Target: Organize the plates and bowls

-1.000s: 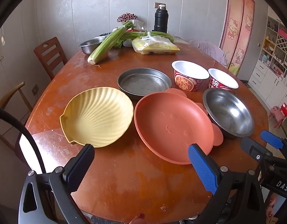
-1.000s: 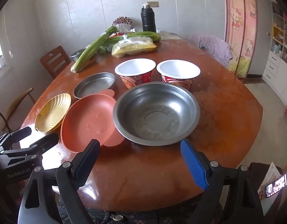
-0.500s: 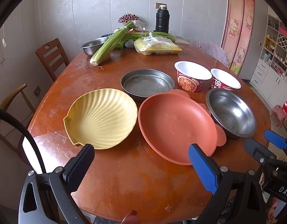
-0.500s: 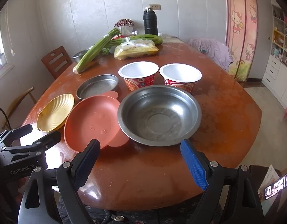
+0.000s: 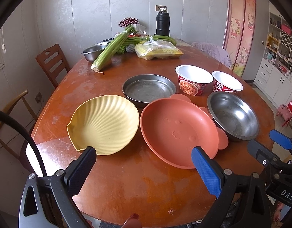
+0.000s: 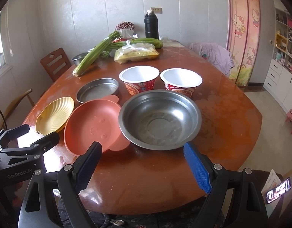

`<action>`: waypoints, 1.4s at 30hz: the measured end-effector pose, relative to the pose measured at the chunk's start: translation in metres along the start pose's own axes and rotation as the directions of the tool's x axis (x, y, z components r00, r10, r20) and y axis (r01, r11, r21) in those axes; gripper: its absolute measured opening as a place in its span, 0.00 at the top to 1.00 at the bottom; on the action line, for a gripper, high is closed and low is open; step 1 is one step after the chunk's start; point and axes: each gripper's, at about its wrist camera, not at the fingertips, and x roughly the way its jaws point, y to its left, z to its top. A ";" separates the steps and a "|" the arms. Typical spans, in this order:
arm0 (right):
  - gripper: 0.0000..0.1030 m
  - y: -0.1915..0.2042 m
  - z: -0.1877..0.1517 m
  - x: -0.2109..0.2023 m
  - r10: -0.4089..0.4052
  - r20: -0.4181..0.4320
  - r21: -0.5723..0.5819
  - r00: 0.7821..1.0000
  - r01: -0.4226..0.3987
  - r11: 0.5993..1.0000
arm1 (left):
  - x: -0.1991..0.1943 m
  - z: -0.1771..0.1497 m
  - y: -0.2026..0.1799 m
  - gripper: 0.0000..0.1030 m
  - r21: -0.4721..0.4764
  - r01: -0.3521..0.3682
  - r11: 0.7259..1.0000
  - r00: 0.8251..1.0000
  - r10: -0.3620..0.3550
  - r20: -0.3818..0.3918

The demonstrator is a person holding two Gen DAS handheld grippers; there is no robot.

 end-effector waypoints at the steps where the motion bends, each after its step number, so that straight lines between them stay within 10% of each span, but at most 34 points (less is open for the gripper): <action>1: 0.14 0.000 0.001 0.000 -0.001 0.003 -0.002 1.000 0.001 1.000 | 0.000 0.000 0.000 0.02 0.000 0.001 1.000 1.000 -0.001 0.000; 42: 0.14 0.024 0.008 0.009 -0.010 0.009 -0.047 1.000 0.010 0.999 | 0.010 -0.004 0.026 0.02 -0.044 0.009 0.999 1.000 -0.009 -0.017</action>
